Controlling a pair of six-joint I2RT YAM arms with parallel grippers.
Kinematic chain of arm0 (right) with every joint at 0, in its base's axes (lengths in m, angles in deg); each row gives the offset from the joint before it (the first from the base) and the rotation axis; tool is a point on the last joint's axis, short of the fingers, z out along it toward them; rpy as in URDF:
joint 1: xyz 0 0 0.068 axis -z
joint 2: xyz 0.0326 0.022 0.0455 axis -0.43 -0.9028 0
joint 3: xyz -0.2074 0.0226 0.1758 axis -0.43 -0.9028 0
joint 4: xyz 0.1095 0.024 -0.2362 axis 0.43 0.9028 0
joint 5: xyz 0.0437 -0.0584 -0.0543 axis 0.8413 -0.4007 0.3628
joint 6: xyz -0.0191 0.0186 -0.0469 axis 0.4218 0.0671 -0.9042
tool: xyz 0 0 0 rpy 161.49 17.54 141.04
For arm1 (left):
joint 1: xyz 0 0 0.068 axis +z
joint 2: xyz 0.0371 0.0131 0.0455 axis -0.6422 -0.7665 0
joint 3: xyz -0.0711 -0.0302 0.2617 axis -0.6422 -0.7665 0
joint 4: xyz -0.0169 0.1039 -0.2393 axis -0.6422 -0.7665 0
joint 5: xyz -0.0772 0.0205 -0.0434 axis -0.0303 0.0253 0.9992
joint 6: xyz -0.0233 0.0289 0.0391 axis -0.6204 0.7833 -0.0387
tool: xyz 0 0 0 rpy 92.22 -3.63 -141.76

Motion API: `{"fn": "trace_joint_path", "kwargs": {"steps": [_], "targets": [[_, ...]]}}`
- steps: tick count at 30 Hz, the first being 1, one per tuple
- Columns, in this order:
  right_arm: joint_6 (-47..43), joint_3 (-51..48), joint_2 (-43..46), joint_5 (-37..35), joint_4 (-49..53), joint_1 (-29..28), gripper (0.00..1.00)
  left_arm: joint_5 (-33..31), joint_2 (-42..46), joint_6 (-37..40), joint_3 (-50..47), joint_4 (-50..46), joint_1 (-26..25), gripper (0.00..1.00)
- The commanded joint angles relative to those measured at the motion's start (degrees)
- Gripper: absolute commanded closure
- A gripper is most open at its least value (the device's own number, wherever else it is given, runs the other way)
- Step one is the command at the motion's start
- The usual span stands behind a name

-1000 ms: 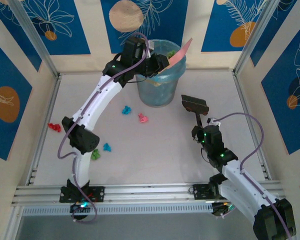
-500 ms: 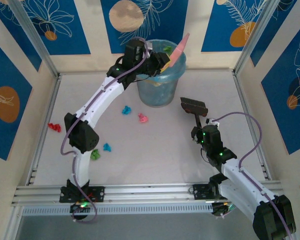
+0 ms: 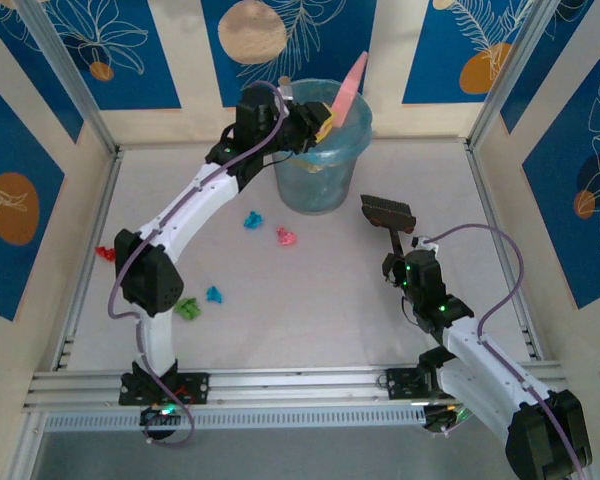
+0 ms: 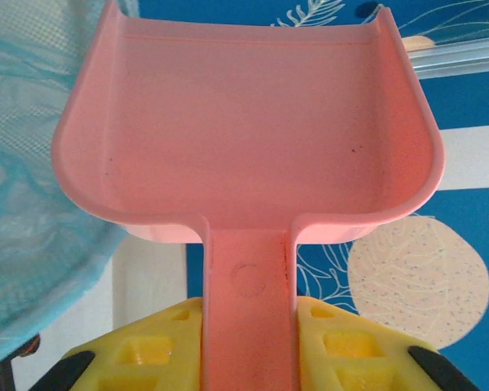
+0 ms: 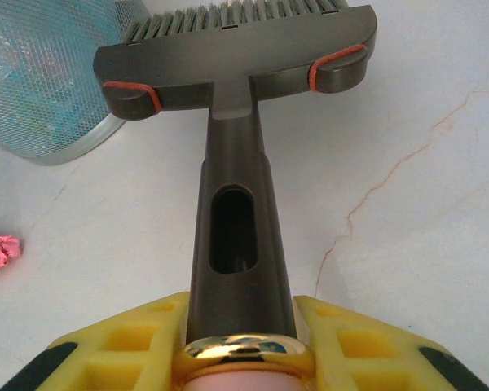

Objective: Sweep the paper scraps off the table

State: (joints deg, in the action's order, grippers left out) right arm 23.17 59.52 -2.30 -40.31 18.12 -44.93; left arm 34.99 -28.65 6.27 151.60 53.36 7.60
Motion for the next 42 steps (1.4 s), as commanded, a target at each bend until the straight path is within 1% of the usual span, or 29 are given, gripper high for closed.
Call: {"fn": "trace_joint_path", "kwargs": {"steps": [1,7,11,17,22,25,27,32,33,36,38,42], "targets": [[-1.0,1.0,0.7,-0.5,-2.4,0.3,1.00,0.0,2.3,-0.8,-0.2,4.9,1.0,1.00],[-1.6,1.3,1.1,-1.2,-2.1,0.3,1.00,0.2,5.5,3.3,0.0,4.0,0.6,1.00],[-1.6,1.2,1.0,-1.6,-2.4,0.2,1.00,-2.8,13.0,9.2,-6.9,4.2,-0.7,1.00],[-1.6,0.7,1.9,-2.3,-0.9,0.4,1.00,-4.7,27.1,17.2,-22.5,5.4,-4.3,1.00],[-1.3,-0.5,4.0,-1.9,-0.7,0.4,1.00,-5.4,38.4,25.8,-33.0,1.3,-8.4,1.00],[-0.9,-0.7,4.4,-1.7,-0.2,0.4,1.00,-7.1,45.0,32.2,-37.8,-4.4,-11.1,1.00],[-0.8,-0.8,4.4,-1.3,-0.1,0.4,1.00,-9.8,49.7,36.8,-40.8,-9.3,-13.1,1.00],[-0.4,-0.8,4.7,-0.4,0.0,0.5,1.00,-15.3,58.8,44.5,-49.5,-17.9,-17.4,1.00],[-0.2,-0.8,4.9,-0.1,0.1,0.5,1.00,-16.1,59.9,45.2,-51.3,-19.4,-18.2,1.00],[0.4,-0.8,6.0,1.6,0.5,0.6,1.00,-21.1,63.4,46.3,-58.4,-22.3,-21.2,1.00],[0.8,-0.8,7.0,3.3,0.8,0.6,1.00,-24.8,65.8,45.7,-64.5,-21.8,-23.0,1.00],[1.8,-0.8,9.3,6.6,1.4,0.5,1.00,-29.4,66.8,45.5,-72.2,-21.1,-24.5,1.00]]}}
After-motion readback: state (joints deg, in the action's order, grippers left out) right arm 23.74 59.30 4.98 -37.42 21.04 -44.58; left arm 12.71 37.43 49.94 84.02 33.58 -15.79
